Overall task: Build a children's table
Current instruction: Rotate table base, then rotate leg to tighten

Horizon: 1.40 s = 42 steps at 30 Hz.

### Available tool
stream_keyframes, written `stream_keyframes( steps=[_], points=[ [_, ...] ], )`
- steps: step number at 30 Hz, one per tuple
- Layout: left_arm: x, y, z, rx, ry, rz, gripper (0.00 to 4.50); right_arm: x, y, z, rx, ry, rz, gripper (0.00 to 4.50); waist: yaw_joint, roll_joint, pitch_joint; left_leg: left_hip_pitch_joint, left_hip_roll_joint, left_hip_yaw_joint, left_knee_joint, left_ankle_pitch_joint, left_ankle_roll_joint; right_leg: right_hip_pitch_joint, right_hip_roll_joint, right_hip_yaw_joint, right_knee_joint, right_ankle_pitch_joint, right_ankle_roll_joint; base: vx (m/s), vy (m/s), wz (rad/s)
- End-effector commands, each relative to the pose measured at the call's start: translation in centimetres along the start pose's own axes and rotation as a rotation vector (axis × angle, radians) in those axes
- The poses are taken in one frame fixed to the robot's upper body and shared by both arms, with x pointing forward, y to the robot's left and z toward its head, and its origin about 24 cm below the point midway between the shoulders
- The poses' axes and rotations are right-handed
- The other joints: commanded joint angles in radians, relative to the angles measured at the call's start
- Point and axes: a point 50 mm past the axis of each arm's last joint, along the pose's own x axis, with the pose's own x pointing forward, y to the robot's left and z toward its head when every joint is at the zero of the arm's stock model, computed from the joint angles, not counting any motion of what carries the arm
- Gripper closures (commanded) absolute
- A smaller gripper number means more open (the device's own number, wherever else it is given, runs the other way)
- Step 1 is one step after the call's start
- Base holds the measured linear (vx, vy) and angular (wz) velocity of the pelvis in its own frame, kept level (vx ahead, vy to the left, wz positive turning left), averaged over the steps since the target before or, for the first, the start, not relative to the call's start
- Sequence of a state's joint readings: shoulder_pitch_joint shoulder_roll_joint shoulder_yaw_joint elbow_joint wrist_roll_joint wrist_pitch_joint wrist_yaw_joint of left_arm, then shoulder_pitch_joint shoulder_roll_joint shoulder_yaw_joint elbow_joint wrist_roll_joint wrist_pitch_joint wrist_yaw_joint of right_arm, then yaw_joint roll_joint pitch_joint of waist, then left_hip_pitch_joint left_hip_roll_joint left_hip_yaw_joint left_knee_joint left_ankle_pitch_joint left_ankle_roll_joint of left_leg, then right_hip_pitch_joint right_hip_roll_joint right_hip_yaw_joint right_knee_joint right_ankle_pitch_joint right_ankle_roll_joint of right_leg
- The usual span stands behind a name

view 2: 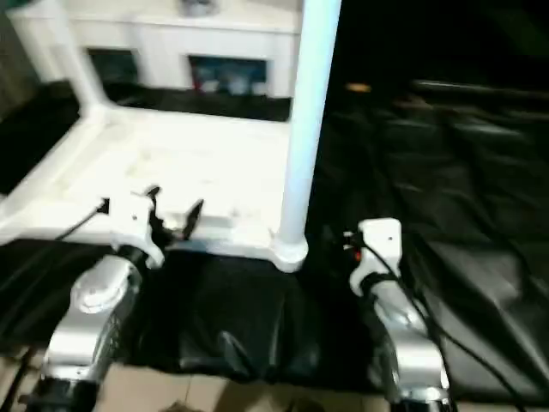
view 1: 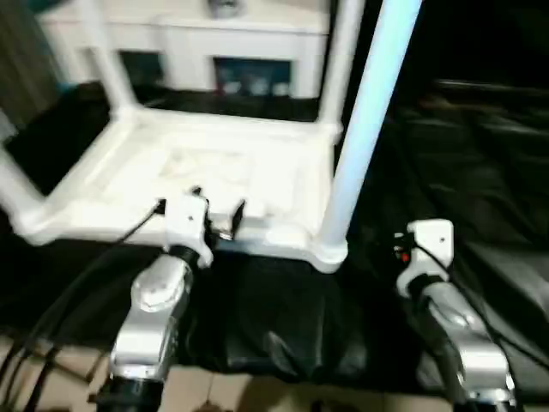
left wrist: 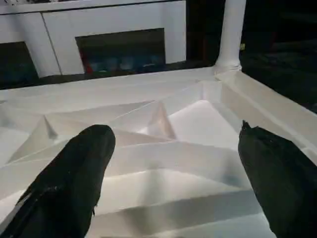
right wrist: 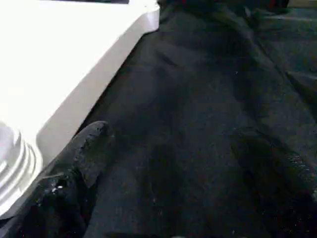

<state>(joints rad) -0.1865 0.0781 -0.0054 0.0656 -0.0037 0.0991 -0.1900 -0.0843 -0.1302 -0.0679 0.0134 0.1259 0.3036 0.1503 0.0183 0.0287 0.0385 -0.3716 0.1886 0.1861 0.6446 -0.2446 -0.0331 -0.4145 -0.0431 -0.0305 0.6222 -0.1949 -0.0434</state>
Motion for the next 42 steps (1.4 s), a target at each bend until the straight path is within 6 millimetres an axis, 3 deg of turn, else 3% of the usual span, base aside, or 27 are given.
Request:
stream_keyframes(
  steps=[1, 2, 3, 4, 5, 6, 7, 9, 11, 13, 15, 18, 19, 20, 21, 22, 25, 26, 27, 28, 29, 32, 33, 37, 39, 42],
  points=[
    [0.4, -0.6, -0.3, -0.008, 0.026, -0.004, 0.03, 0.0, -0.6, 0.5, -0.004, 0.002, -0.021, 0.22, -0.006, 0.012, -0.077, 0.028, 0.097, -0.057, -0.067, 0.232, 0.257, 0.018, -0.076, 0.006, -0.035, 0.136, -0.174, -0.014, -0.067, 0.02],
    [0.5, -0.6, -0.4, -0.005, 0.034, 0.002, 0.03, 0.0, -0.6, 0.7, -0.016, -0.001, -0.022, 0.22, 0.016, -0.032, -0.083, -0.029, -0.039, 0.004, -0.014, 0.111, 0.241, 0.061, -0.087, 0.039, -0.076, 0.209, -0.232, -0.014, -0.067, 0.02],
    [0.6, -0.5, -0.5, -0.001, 0.039, 0.006, 0.03, 0.1, -0.7, 0.8, -0.024, -0.004, -0.022, 0.22, 0.027, -0.033, -0.075, -0.039, -0.034, -0.009, -0.023, 0.055, 0.208, 0.070, -0.119, 0.051, -0.090, 0.143, -0.213, -0.045, -0.090, 0.03],
    [0.7, -0.5, -0.5, 0.010, 0.043, 0.006, 0.03, 0.1, -0.7, 0.9, -0.022, -0.001, -0.018, 0.22, 0.040, -0.035, -0.063, -0.037, -0.015, -0.018, -0.045, 0.004, 0.142, 0.068, -0.121, 0.044, -0.103, -0.072, -0.135, -0.052, -0.096, 0.01],
    [0.7, -0.5, -0.5, 0.010, 0.043, 0.006, 0.03, 0.1, -0.7, 0.9, -0.022, -0.001, -0.018, 0.22, 0.039, -0.029, -0.058, -0.032, -0.010, -0.022, -0.056, -0.020, 0.115, 0.062, -0.108, 0.038, -0.107, -0.182, -0.104, -0.052, -0.096, 0.01],
    [0.7, -0.7, -0.4, 0.022, 0.032, -0.036, 0.03, 0.1, -0.6, 0.9, -0.028, -0.002, -0.005, 0.22, 0.035, -0.024, -0.049, -0.022, 0.000, -0.026, -0.074, -0.071, 0.077, 0.053, -0.090, 0.028, -0.120, -0.374, -0.044, -0.057, -0.080, 0.00],
    [0.7, -1.2, -0.5, 0.016, 0.037, -0.127, 0.03, 0.1, -0.4, 1.1, -0.045, -0.003, 0.029, 0.22, 0.030, -0.021, -0.045, -0.011, 0.007, -0.027, -0.084, -0.122, 0.049, 0.041, -0.079, 0.024, -0.130, -0.493, 0.001, -0.057, -0.052, 0.02],
    [0.6, -1.8, -0.5, 0.001, 0.025, -0.279, 0.03, 0.1, -0.1, 1.5, -0.090, -0.014, 0.091, 0.22, 0.030, -0.013, -0.042, 0.002, 0.017, -0.036, -0.100, -0.196, 0.015, 0.031, -0.075, 0.021, -0.136, -0.560, 0.038, -0.054, -0.040, 0.02],
    [0.6, -1.9, -0.4, 0.010, 0.014, -0.351, 0.03, 0.1, -0.2, 1.6, -0.102, -0.013, 0.117, 0.22, 0.026, -0.009, -0.043, 0.004, 0.024, -0.041, -0.107, -0.213, 0.000, 0.032, -0.073, 0.021, -0.129, -0.517, 0.024, 0.000, 0.000, 0.00],
    [0.7, -1.8, -0.2, 0.047, 0.017, -0.510, 0.03, 0.2, -0.8, 1.8, -0.116, 0.004, 0.168, 0.22, 0.024, -0.003, -0.046, 0.001, 0.034, -0.050, -0.120, -0.213, -0.009, 0.043, -0.075, 0.022, -0.113, -0.365, -0.029, 0.000, 0.000, 0.00],
    [1.1, -1.9, -0.1, 0.098, 0.042, -0.636, 0.03, 0.3, -1.4, 1.9, -0.145, 0.021, 0.191, 0.22, 0.022, -0.003, -0.048, 0.011, 0.031, -0.045, -0.119, -0.247, -0.011, 0.040, -0.075, 0.025, -0.108, -0.328, -0.059, 0.000, 0.000, 0.00],
    [1.7, -2.0, -0.2, 0.158, 0.079, -0.753, 0.03, 0.5, -1.8, 2.1, -0.179, 0.030, 0.228, 0.22, 0.021, -0.004, -0.047, 0.014, 0.028, -0.036, -0.119, -0.254, -0.010, 0.042, -0.083, 0.029, -0.102, -0.304, -0.097, 0.000, 0.000, 0.00],
    [2.2, -1.9, -0.2, 0.199, 0.101, -0.822, 0.03, 0.5, -1.9, 2.3, -0.214, 0.030, 0.270, 0.22, 0.022, 0.003, -0.047, 0.008, 0.029, -0.037, -0.120, -0.231, -0.010, 0.049, -0.087, 0.030, -0.100, -0.271, -0.112, 0.000, 0.000, 0.00],
    [2.3, -2.0, -0.2, 0.217, 0.120, -0.877, 0.03, 0.5, -2.0, 2.4, -0.232, 0.035, 0.293, 0.22, 0.023, 0.001, -0.047, 0.013, 0.029, -0.034, -0.118, -0.233, -0.008, 0.045, -0.086, 0.031, -0.104, -0.269, -0.113, 0.000, 0.000, 0.00],
    [2.5, -1.9, -0.3, 0.262, 0.142, -0.940, 0.19, 0.4, -2.1, 2.4, -0.255, 0.046, 0.325, 0.22, 0.024, 0.009, -0.050, 0.015, 0.027, -0.035, -0.116, -0.221, -0.004, 0.048, -0.087, 0.032, -0.102, -0.241, -0.123, 0.000, 0.000, 0.00],
    [2.6, -1.8, -0.4, 0.289, 0.152, -0.970, 0.19, 0.4, -2.1, 2.4, -0.265, 0.053, 0.340, 0.22, 0.022, 0.002, -0.053, 0.009, 0.028, -0.033, -0.114, -0.195, -0.001, 0.057, -0.089, 0.034, -0.094, -0.186, -0.135, 0.000, 0.000, 0.00],
    [3.6, -1.6, -0.4, 0.355, 0.173, -1.018, 0.41, 0.3, -2.1, 2.3, -0.295, 0.076, 0.396, 0.22, 0.022, 0.001, -0.058, 0.004, 0.023, -0.031, -0.104, -0.123, 0.027, 0.067, -0.091, 0.031, -0.087, -0.096, -0.169, 0.000, 0.000, 0.00],
    [3.8, -1.5, -0.4, 0.363, 0.178, -1.025, 0.48, 0.3, -2.0, 2.2, -0.298, 0.078, 0.402, 0.22, 0.023, 0.002, -0.059, 0.005, 0.024, -0.030, -0.103, -0.123, 0.031, 0.068, -0.093, 0.031, -0.086, -0.096, -0.173, 0.000, 0.000, 0.00],
    [4.2, -1.6, -0.4, 0.376, 0.193, -1.034, 0.56, 0.3, -1.9, 2.2, -0.302, 0.081, 0.417, 0.22, 0.023, 0.013, -0.057, 0.003, 0.025, -0.033, -0.104, -0.119, 0.033, 0.070, -0.095, 0.030, -0.085, -0.099, -0.182, 0.000, 0.000, 0.00],
    [4.6, -1.6, -0.4, 0.399, 0.205, -1.038, 0.56, 0.2, -1.8, 2.2, -0.307, 0.083, 0.431, 0.22, 0.021, 0.005, -0.058, 0.005, 0.029, -0.033, -0.104, -0.127, 0.031, 0.072, -0.096, 0.029, -0.085, -0.105, -0.190, 0.000, 0.000, 0.00],
    [5.0, -1.5, -0.4, 0.420, 0.213, -1.047, 0.63, 0.2, -1.8, 2.2, -0.314, 0.083, 0.441, 0.22, 0.021, 0.013, -0.056, 0.006, 0.026, -0.032, -0.104, -0.135, 0.031, 0.069, -0.093, 0.029, -0.089, -0.122, -0.189, 0.000, 0.000, 0.00],
    [5.8, -1.3, -0.2, 0.457, 0.227, -1.035, 0.89, 0.1, -1.6, 2.2, -0.318, 0.082, 0.456, 0.22, 0.022, 0.010, -0.054, 0.010, 0.027, -0.032, -0.106, -0.165, 0.023, 0.070, -0.094, 0.029, -0.096, -0.185, -0.182, 0.000, 0.000, 0.00],
    [6.1, -1.2, -0.3, 0.460, 0.240, -1.024, 0.96, 0.0, -1.5, 2.1, -0.315, 0.083, 0.459, 0.22, 0.021, 0.017, -0.054, 0.009, 0.028, -0.034, -0.106, -0.169, 0.020, 0.072, -0.095, 0.028, -0.095, -0.186, -0.187, 0.000, 0.000, 0.00],
    [6.2, -1.0, -0.5, 0.470, 0.264, -1.030, 1.24, -0.1, -1.4, 1.9, -0.316, 0.086, 0.464, 0.22, 0.022, 0.016, -0.056, 0.006, 0.027, -0.033, -0.102, -0.138, 0.034, 0.076, -0.096, 0.029, -0.092, -0.157, -0.201, 0.000, 0.000, 0.00],
    [6.2, -0.8, -0.7, 0.479, 0.275, -1.037, 1.39, -0.2, -1.3, 1.8, -0.316, 0.088, 0.468, 0.22, 0.024, 0.024, -0.056, 0.008, 0.028, -0.033, -0.102, -0.137, 0.038, 0.074, -0.096, 0.028, -0.092, -0.157, -0.208, 0.000, 0.000, 0.00],
    [6.4, -0.5, -1.0, 0.495, 0.297, -1.019, 1.65, -0.3, -1.1, 1.6, -0.318, 0.090, 0.478, 0.22, 0.025, 0.023, -0.055, 0.009, 0.028, -0.034, -0.103, -0.150, 0.037, 0.074, -0.094, 0.027, -0.095, -0.162, -0.206, 0.000, 0.000, 0.00]
  ],
)
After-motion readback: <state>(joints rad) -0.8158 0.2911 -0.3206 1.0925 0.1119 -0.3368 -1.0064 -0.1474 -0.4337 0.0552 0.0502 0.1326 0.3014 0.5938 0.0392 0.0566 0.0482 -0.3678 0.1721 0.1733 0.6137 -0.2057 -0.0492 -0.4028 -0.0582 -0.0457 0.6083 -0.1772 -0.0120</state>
